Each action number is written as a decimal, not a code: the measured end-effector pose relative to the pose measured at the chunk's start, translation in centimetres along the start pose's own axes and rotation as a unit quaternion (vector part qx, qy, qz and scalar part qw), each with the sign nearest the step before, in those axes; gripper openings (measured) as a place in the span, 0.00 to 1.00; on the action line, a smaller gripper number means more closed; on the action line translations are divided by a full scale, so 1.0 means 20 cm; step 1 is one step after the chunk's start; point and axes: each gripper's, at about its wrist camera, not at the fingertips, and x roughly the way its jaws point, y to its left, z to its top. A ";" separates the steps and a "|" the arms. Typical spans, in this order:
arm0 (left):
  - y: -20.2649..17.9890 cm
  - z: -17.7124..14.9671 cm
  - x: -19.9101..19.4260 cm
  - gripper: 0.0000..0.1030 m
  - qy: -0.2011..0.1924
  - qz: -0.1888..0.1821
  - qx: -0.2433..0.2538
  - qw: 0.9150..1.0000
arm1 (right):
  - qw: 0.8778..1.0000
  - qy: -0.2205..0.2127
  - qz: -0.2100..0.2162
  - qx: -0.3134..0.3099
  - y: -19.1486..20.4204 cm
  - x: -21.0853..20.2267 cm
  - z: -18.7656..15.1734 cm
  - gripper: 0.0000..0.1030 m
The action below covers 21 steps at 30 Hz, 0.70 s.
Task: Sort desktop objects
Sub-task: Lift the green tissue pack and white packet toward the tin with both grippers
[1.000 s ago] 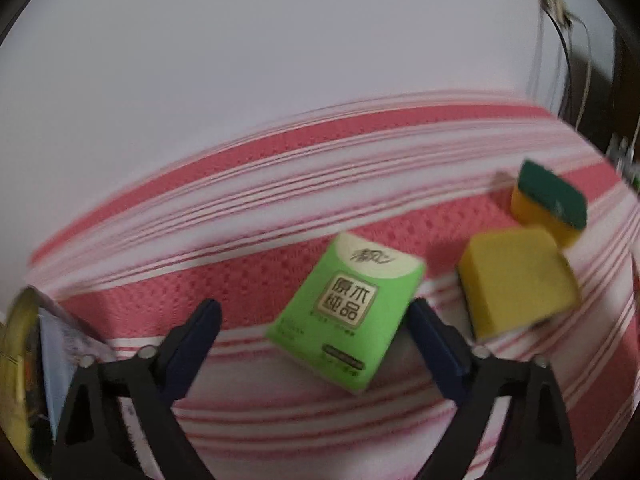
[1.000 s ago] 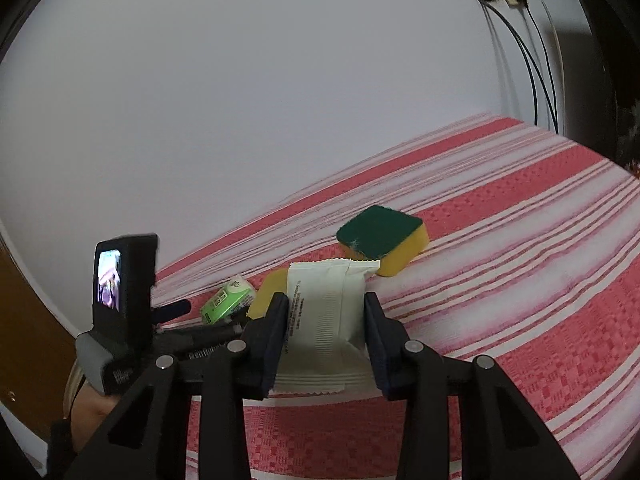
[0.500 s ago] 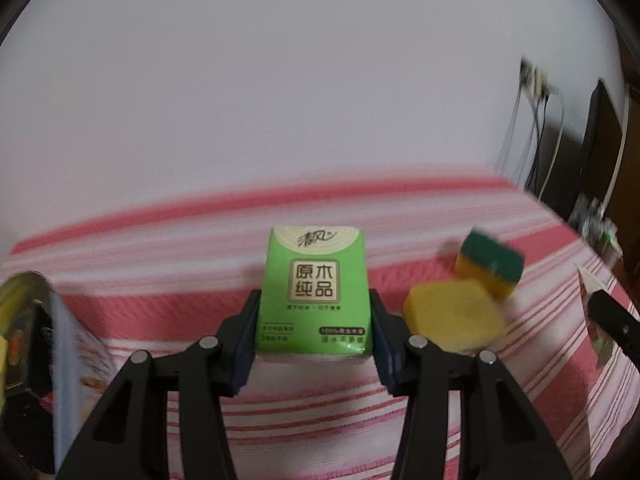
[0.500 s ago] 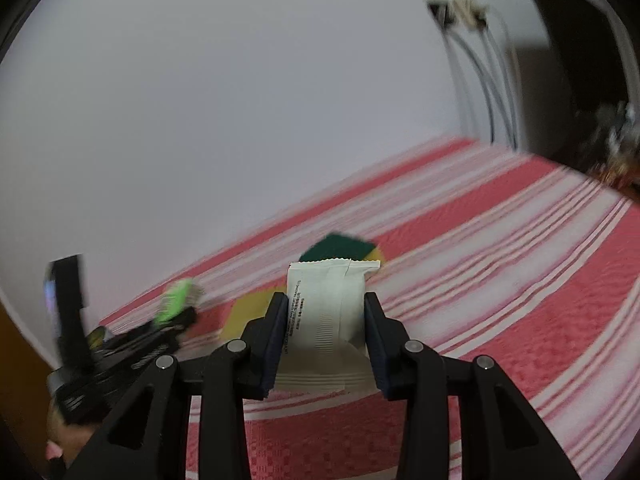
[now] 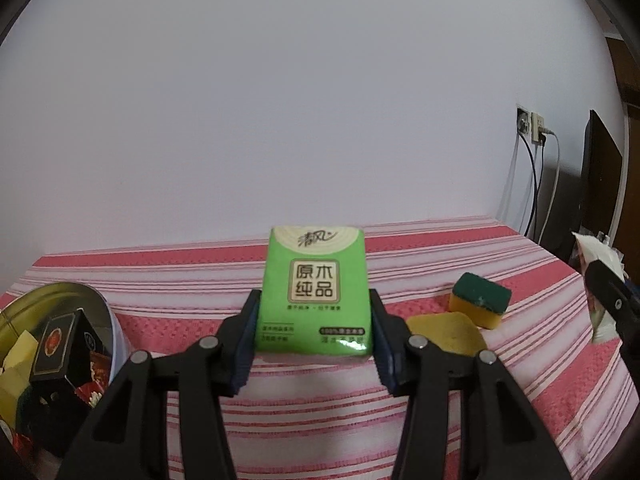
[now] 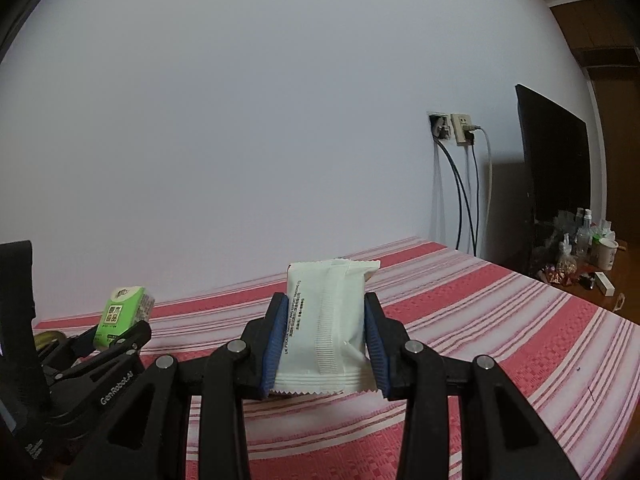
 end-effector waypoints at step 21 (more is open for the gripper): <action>0.05 -0.05 -0.11 0.48 -0.017 -0.006 -0.010 1.000 | 1.000 -0.023 -0.002 -0.014 0.06 -0.08 -0.05 0.39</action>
